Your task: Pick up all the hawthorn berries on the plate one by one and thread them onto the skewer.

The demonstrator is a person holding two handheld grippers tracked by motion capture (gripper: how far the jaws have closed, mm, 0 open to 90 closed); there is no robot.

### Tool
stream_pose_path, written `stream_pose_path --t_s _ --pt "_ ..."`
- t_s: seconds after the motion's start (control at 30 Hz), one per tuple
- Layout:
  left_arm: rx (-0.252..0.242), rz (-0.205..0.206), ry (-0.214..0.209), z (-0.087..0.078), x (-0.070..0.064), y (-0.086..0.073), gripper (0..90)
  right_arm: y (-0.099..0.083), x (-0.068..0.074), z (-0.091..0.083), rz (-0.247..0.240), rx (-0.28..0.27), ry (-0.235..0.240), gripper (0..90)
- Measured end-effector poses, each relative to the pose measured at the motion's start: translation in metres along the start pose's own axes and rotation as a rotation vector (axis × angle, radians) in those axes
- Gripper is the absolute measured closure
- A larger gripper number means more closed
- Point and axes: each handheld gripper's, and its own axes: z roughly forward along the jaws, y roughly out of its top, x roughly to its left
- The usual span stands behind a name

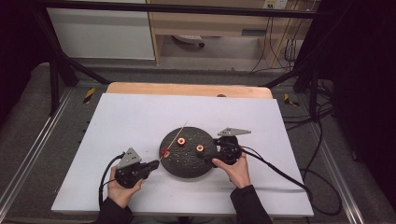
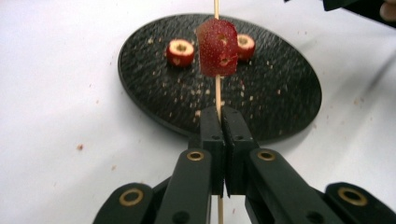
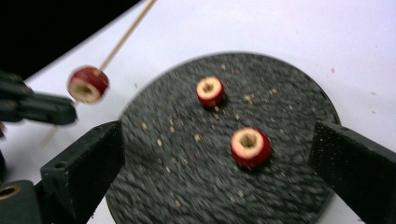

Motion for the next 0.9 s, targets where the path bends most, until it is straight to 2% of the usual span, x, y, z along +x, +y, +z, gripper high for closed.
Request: stream_pose_path --t_s 0.13,0.23,0.53,0.7,0.77,0.9 --pt "0.012 0.003 -0.004 -0.007 0.003 -0.007 88.3 0.001 -0.003 -0.001 -0.029 0.082 -0.020 3.5" --pt "0.020 0.008 -0.005 -0.011 0.005 -0.012 88.2 0.004 -0.003 0.000 -0.079 0.146 -0.046 3.6" --pt "0.029 0.000 -0.006 -0.017 0.010 -0.019 88.2 0.023 -0.004 0.013 -0.175 0.315 -0.084 7.2" --pt "0.037 0.002 -0.006 -0.017 0.011 -0.021 88.2 0.032 -0.003 0.022 -0.186 0.374 -0.077 10.5" --pt "0.039 0.002 -0.006 -0.017 0.011 -0.022 88.2 0.037 -0.003 0.027 -0.203 0.399 -0.091 12.4" --pt "0.042 0.002 -0.008 -0.017 0.011 -0.022 88.2 0.043 -0.004 0.035 -0.201 0.422 -0.093 15.0"
